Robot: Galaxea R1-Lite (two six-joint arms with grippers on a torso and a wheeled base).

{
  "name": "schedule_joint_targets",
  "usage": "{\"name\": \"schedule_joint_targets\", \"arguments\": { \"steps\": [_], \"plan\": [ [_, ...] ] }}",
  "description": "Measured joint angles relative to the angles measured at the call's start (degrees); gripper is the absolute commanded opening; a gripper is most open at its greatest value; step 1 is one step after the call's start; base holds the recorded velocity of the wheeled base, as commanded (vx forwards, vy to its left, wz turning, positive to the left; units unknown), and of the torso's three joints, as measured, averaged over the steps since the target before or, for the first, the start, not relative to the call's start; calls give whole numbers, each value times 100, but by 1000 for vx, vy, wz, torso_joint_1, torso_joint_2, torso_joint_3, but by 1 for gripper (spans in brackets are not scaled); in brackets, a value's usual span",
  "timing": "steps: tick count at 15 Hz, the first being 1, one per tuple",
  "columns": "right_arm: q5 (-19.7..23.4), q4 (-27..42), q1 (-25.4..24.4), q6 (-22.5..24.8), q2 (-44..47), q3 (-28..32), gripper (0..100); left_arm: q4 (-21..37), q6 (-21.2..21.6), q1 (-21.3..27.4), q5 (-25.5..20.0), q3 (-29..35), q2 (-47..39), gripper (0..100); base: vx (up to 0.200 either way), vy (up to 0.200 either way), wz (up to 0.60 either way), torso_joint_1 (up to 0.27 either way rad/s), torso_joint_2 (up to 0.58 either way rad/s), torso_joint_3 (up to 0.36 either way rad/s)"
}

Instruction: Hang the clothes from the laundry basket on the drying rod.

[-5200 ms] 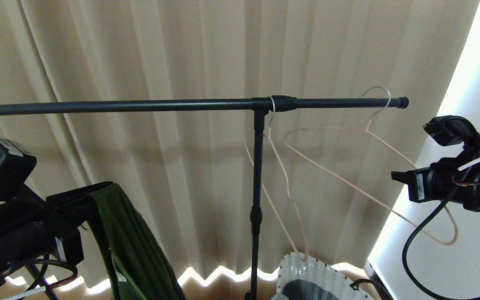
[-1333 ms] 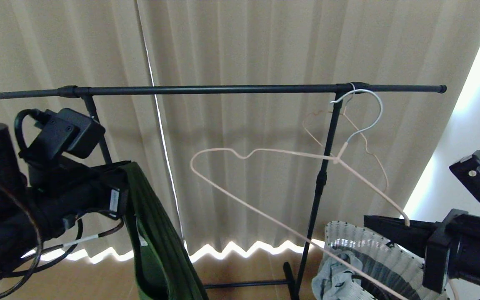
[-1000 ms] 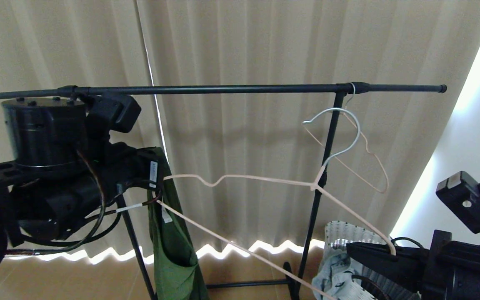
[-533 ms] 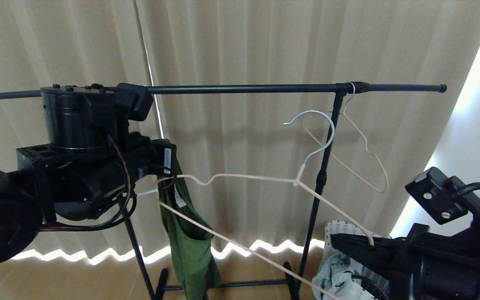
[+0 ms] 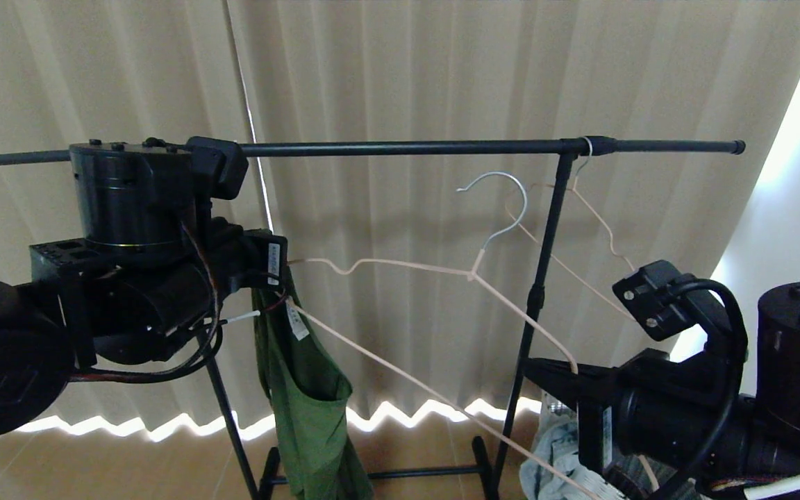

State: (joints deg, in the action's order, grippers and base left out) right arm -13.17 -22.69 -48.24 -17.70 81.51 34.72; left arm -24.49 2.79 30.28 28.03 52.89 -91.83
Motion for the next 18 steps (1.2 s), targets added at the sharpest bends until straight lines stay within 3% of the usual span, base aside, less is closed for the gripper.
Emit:
{"name": "schedule_joint_targets", "arguments": {
  "steps": [11, 18],
  "plan": [
    [-183, -99, -217, -444, 1067, 951, 0, -17, -20, 105, 132, -20, 18, 0, 0, 0, 0, 0, 0, 0],
    [-227, -343, -236, -452, 1847, 1403, 0, 5, 18, 703, 82, -50, 234, 0, 0, 0, 0, 0, 0, 0]
  ]
}}
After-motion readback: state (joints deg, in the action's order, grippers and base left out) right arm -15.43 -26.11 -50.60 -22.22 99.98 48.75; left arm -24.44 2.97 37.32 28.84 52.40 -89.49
